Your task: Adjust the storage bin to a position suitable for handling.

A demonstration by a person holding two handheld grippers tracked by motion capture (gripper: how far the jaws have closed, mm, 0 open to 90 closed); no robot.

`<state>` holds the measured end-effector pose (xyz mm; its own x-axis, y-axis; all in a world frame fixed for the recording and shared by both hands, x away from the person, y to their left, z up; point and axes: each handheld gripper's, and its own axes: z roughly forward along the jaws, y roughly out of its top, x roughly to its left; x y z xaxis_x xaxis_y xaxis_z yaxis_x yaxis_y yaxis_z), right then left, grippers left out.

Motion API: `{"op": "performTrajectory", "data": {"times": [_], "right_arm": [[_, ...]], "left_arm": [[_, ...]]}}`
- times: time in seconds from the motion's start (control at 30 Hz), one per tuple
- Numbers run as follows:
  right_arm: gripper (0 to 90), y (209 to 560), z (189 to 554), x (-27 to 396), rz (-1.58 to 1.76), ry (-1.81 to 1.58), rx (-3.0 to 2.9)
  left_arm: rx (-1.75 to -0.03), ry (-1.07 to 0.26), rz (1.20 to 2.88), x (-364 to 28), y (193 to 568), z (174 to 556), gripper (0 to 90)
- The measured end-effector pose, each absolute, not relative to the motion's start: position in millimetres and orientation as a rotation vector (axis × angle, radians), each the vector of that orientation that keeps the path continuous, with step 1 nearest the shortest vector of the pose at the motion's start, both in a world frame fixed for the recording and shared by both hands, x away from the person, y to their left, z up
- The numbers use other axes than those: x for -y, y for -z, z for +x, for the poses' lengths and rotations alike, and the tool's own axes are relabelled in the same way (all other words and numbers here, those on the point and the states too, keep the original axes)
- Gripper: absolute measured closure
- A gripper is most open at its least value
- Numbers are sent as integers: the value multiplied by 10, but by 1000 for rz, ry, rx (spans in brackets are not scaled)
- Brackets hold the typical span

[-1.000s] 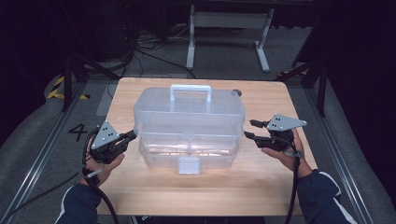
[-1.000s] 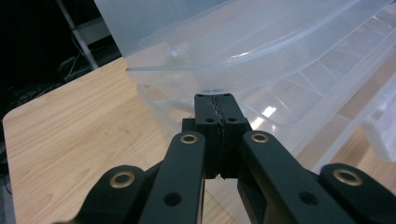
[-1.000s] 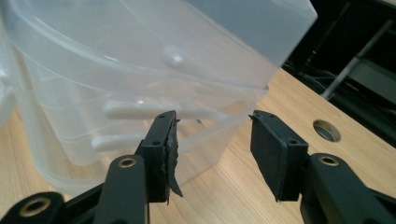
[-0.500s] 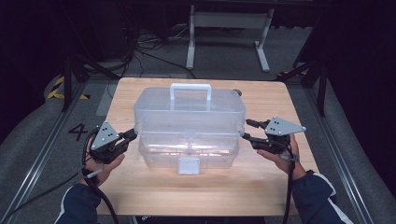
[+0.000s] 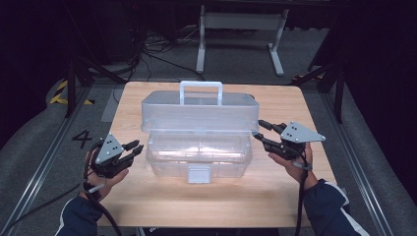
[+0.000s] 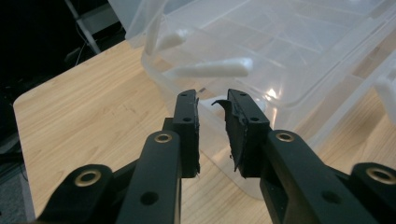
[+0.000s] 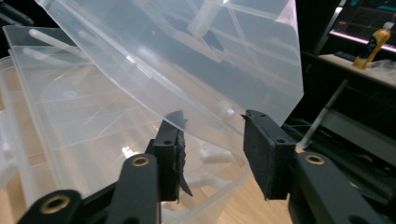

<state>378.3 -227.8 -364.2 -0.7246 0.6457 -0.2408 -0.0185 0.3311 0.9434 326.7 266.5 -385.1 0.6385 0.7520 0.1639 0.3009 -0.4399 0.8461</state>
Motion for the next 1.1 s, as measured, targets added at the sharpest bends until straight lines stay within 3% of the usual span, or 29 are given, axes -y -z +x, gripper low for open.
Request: {"op": "performTrajectory", "data": {"times": [0.23, 0.6, 0.9, 1.1], "right_arm": [[709, 3597, 3793, 2215, 564, -1431, -1910], [732, 3506, 3881, 2163, 609, -1441, -1838], [745, 3434, 3943, 2111, 643, -1423, -1796], [715, 3376, 3993, 2071, 645, -1418, -1761]], "left_arm": [[-870, -683, 2016, -2710, 3921, 3215, 625], [-961, -658, 2075, -2859, 4143, 3138, 433], [-1010, -595, 2187, -2848, 4451, 3171, 340], [-1009, -555, 2213, -2847, 4557, 3177, 325]]}}
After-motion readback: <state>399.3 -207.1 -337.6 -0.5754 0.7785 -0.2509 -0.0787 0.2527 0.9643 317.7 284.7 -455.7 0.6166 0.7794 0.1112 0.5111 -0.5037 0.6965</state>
